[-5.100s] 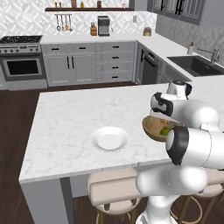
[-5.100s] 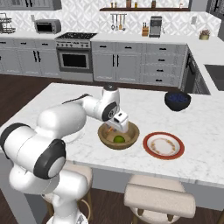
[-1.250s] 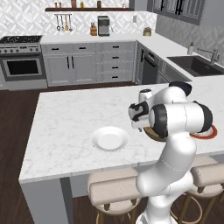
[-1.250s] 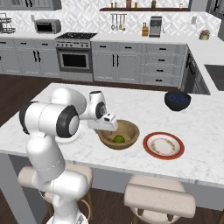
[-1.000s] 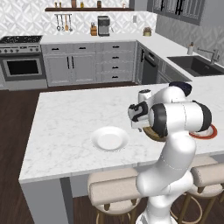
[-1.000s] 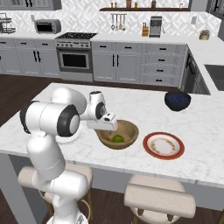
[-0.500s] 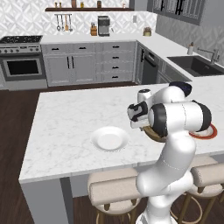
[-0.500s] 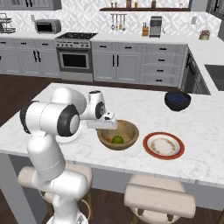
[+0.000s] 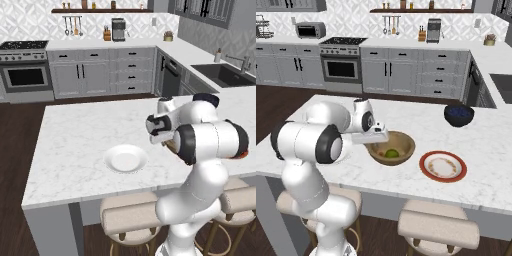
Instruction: Pick the chicken drumstick and lime from their plates and place them in the bowl. Then put the bowl in the fridge.
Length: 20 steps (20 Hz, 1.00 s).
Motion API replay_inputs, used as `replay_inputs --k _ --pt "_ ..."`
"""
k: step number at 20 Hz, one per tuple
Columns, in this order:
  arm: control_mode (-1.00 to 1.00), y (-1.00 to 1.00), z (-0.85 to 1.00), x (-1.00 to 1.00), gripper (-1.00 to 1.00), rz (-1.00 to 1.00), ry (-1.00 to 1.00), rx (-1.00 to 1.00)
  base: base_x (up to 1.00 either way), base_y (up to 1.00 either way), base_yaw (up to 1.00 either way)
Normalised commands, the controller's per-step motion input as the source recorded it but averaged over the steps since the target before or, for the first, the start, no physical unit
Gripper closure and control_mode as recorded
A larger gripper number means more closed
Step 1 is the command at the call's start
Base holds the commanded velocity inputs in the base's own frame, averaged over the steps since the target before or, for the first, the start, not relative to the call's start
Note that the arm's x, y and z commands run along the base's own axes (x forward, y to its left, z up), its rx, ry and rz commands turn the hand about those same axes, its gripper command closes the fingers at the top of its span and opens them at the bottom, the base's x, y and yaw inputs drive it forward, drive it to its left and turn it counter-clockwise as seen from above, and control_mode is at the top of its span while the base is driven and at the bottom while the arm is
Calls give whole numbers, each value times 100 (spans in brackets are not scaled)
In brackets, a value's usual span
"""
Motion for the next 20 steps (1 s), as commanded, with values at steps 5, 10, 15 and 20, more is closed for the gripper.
replay_inputs --k 5,10,15,20 --pt "-100 15 82 -29 100 24 9 -1 0 0 0" --pt "-100 23 78 -96 100 25 1 0 0 0 0" --pt "-100 24 85 -100 100 34 -7 0 0 0 0" --pt "-100 37 98 -98 100 40 -5 3 0 0 0"
